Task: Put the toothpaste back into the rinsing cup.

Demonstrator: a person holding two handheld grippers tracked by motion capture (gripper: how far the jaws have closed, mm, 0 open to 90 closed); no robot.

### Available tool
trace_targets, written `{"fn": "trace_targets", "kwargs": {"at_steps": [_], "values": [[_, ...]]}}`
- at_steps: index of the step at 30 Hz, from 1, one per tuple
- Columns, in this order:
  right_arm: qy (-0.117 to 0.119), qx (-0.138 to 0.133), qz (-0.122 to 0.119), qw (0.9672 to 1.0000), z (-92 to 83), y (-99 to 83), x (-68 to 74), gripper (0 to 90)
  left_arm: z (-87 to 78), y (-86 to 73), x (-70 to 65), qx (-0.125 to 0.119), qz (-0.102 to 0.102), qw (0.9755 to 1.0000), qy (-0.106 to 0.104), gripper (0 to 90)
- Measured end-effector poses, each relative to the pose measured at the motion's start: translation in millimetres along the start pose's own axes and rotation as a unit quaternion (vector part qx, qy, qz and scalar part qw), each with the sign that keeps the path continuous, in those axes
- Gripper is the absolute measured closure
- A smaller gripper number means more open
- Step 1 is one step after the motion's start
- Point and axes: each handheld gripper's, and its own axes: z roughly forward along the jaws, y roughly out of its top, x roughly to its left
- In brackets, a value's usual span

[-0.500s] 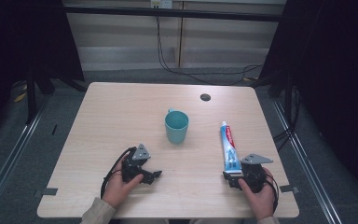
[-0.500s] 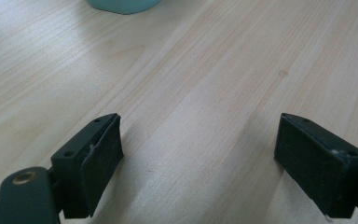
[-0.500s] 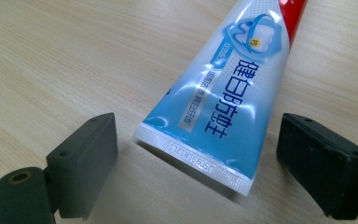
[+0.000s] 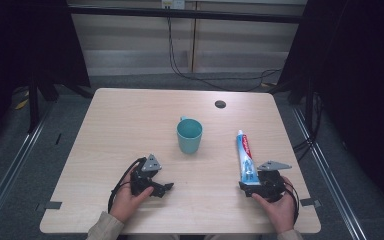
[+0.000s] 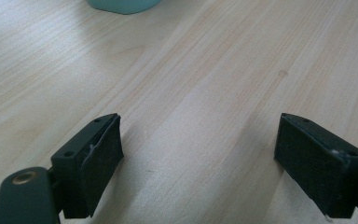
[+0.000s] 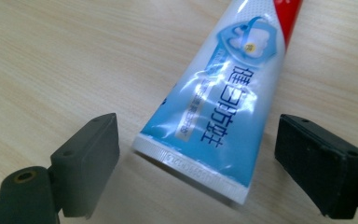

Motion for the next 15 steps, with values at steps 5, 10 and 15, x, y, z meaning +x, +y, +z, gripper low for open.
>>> {"fn": "trace_targets", "kwargs": {"at_steps": [5,10,15], "values": [[0.003,0.017,0.012,0.9998,-2.2,14.2,-7.5,13.9,0.1,0.0,0.0,-0.001,0.0,1.0,0.0,14.5],[0.006,0.029,0.025,0.9993,-2.4,28.3,-15.8,16.2,0.0,0.0,0.0,0.0,0.0,1.0,0.0,14.5],[0.004,0.044,0.035,0.9984,5.0,51.0,-22.0,18.3,0.0,0.0,0.0,0.0,0.0,1.0,0.0,14.5]]}}
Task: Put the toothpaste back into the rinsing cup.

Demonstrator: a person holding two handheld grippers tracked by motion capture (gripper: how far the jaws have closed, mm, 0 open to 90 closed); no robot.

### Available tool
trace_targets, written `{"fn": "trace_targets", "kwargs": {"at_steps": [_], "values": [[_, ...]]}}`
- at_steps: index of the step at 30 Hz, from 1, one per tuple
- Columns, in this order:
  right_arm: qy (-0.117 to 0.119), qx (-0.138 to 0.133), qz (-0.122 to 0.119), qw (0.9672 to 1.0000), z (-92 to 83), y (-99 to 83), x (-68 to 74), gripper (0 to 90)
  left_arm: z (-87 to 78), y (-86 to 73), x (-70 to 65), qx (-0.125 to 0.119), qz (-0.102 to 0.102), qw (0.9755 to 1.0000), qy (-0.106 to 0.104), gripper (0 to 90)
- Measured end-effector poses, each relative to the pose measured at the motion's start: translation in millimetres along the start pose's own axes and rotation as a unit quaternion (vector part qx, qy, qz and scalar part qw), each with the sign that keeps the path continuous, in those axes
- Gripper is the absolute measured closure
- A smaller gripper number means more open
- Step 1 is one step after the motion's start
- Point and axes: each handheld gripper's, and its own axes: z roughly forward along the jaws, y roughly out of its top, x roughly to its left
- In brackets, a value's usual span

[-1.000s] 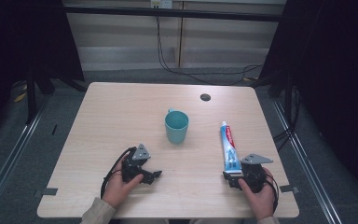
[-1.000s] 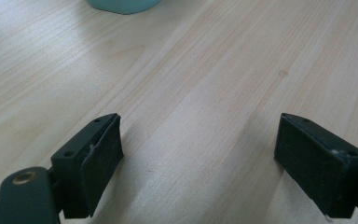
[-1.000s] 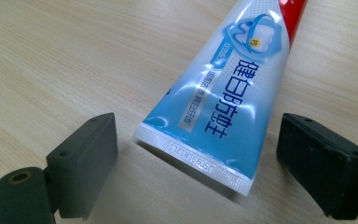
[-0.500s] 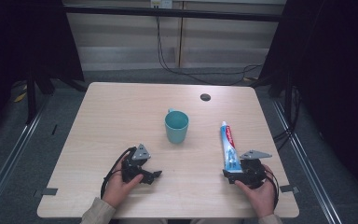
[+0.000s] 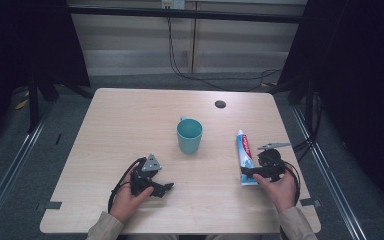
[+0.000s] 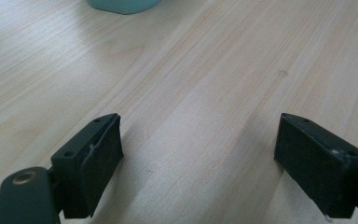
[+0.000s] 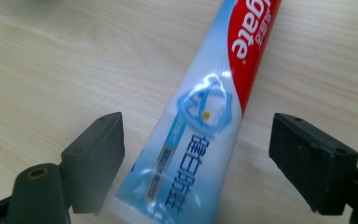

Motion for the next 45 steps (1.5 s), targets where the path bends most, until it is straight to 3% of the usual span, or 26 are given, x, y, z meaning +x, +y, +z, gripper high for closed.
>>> {"fn": "trace_targets", "kwargs": {"at_steps": [3,9,12,15,24,29,34,38,41,45], "values": [[-0.009,0.007,-0.003,0.9999,4.1,8.4,-1.3,19.8,0.0,0.0,0.0,0.0,0.0,1.0,0.0,14.5],[-0.007,0.039,0.014,0.9991,11.4,24.7,-7.0,25.9,0.0,0.0,-0.1,0.0,0.0,1.0,0.0,14.5],[-0.027,0.062,0.007,0.9977,14.6,31.1,-7.3,26.1,0.0,0.0,-0.1,0.0,0.0,1.0,0.0,14.5],[-0.026,0.079,0.02,0.9963,18.5,35.7,-8.6,26.5,0.0,0.0,-0.1,0.0,0.0,1.0,0.0,14.5],[-0.027,0.101,0.039,0.9938,29.4,43.6,-11.4,28.9,0.0,-0.1,-0.1,0.0,0.0,1.0,0.0,14.5],[-0.038,0.114,0.036,0.9921,35.6,44.9,-8.4,29.2,0.0,-0.1,-0.1,0.0,0.0,1.0,0.0,14.5],[-0.032,0.123,0.043,0.991,40.3,43.8,-6.6,35.6,0.0,-0.1,-0.1,0.0,0.0,1.0,0.0,14.5],[-0.043,0.133,0.043,0.9892,41.2,45.5,-2.9,39.2,0.0,-0.1,-0.1,0.0,0.0,1.0,0.0,14.5],[-0.068,0.15,0.033,0.9858,43.7,48.6,5.1,43.2,0.0,-0.1,-0.1,0.0,0.0,1.0,0.0,14.5],[-0.072,0.154,0.043,0.9845,42.7,50.4,4.5,52.5,0.0,-0.1,-0.1,0.0,0.0,1.0,0.0,14.5]]}}
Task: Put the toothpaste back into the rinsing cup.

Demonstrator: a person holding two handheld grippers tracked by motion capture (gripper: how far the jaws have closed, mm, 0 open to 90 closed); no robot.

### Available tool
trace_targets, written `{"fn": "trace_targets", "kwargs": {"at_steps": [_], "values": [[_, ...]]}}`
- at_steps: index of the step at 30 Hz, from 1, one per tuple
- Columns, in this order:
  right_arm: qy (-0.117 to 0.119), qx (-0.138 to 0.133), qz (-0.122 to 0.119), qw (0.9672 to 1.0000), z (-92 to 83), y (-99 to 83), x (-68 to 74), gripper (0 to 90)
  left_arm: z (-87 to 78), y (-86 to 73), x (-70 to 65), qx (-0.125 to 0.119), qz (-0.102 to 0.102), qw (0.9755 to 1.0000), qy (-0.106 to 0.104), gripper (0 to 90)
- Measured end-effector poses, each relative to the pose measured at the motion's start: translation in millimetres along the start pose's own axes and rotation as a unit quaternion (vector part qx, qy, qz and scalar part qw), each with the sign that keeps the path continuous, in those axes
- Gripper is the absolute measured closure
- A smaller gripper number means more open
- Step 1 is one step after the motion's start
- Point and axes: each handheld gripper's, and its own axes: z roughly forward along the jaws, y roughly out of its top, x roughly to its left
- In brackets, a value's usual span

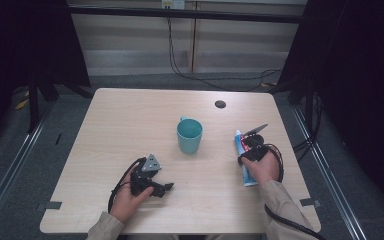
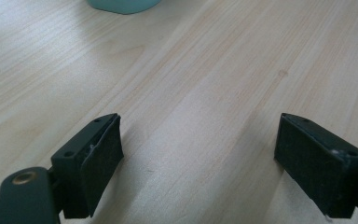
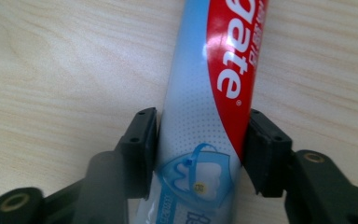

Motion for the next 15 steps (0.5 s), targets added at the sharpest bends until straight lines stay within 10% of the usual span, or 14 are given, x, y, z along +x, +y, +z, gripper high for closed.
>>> {"fn": "trace_targets", "kwargs": {"at_steps": [7,15], "values": [[0.011,-0.006,0.004,0.9999,-5.0,0.3,-4.2,73.1,0.0,0.1,0.0,0.0,0.0,1.0,0.0,14.5],[0.04,-0.002,0.001,0.9992,-8.1,0.0,-12.8,75.5,-0.1,0.1,0.1,0.001,0.0,1.0,0.0,14.5]]}}
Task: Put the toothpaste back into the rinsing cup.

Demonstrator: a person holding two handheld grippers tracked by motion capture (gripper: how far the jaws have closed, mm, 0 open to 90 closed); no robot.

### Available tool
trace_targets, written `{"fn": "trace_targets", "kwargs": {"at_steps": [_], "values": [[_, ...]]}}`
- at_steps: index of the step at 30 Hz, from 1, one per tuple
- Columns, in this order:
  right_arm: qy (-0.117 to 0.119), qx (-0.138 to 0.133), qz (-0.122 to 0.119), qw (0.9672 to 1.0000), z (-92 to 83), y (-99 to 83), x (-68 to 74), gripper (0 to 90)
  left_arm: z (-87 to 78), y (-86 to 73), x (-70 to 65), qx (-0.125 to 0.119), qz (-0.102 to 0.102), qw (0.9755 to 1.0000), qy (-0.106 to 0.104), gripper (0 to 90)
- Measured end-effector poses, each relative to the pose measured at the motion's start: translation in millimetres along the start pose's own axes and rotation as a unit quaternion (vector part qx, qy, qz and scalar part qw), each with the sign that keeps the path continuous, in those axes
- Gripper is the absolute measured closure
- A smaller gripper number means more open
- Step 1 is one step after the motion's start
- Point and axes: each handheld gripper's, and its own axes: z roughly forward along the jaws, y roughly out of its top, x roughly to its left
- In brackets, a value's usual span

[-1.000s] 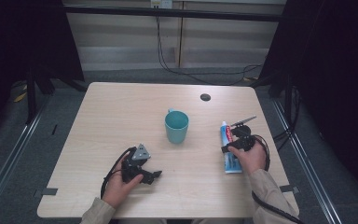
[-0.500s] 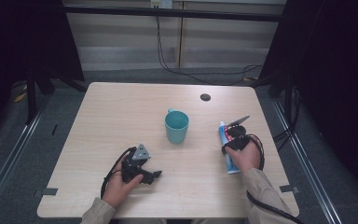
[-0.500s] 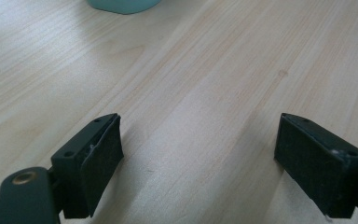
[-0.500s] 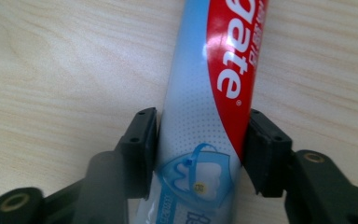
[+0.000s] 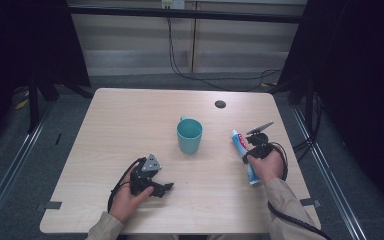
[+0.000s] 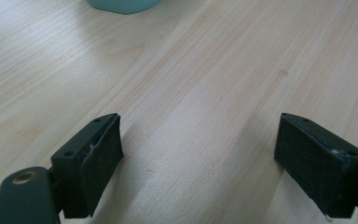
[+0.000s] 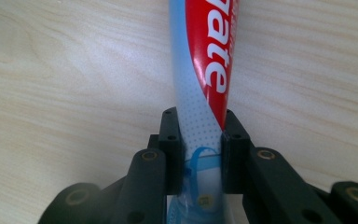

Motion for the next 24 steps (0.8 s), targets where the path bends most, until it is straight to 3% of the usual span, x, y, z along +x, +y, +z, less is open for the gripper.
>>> {"fn": "trace_targets", "kwargs": {"at_steps": [8,17,24], "values": [[0.019,-0.017,-0.007,0.9996,-11.4,-10.1,-8.7,75.4,0.9,0.6,-0.8,0.007,0.007,0.9999,-0.008,9.3],[0.039,-0.031,-0.035,0.9981,-37.3,-11.0,-10.5,75.3,3.2,1.7,-3.4,0.014,0.008,0.9998,-0.009,3.2],[0.059,-0.043,-0.069,0.9949,-53.8,-9.5,-6.1,75.3,2.6,1.2,-3.0,0.014,0.011,0.9998,-0.012,2.7]]}}
